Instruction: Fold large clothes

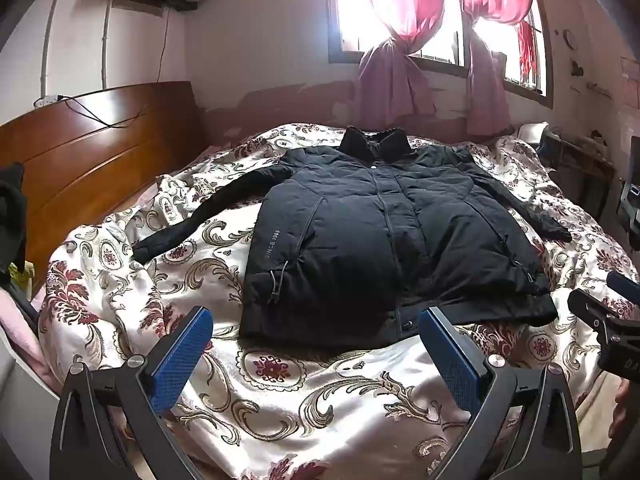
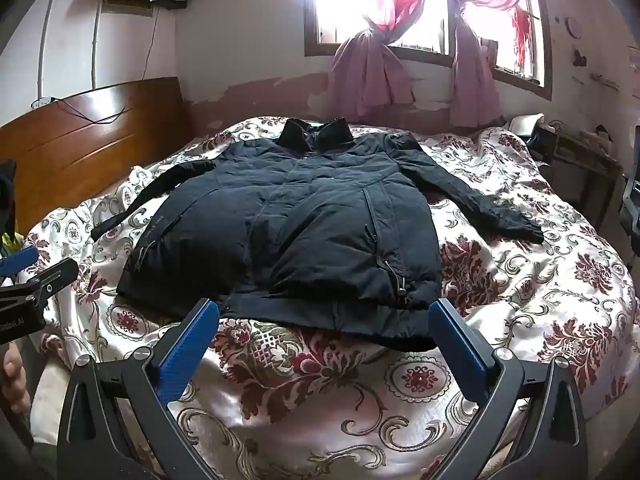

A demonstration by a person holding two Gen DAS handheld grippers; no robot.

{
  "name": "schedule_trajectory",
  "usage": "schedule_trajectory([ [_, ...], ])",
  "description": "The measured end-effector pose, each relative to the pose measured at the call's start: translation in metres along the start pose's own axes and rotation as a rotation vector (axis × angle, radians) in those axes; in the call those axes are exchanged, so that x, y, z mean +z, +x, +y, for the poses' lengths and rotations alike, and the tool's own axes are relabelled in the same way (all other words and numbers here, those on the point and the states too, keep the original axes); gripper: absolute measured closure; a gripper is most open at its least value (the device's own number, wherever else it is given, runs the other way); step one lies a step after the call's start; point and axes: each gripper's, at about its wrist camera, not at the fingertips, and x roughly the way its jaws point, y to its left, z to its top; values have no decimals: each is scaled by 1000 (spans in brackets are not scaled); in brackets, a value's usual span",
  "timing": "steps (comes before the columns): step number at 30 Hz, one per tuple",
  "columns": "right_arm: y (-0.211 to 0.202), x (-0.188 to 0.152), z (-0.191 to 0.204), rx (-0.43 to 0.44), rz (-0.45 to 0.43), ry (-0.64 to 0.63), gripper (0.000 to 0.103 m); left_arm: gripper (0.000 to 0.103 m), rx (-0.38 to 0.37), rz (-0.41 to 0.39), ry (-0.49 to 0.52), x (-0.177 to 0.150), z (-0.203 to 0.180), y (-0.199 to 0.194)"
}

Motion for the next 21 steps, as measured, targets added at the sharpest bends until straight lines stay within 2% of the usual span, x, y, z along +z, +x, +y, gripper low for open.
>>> schedule_trajectory([
  [21, -3, -1, 0, 4, -9, 2, 1, 0, -12, 10, -2, -5, -1, 1],
])
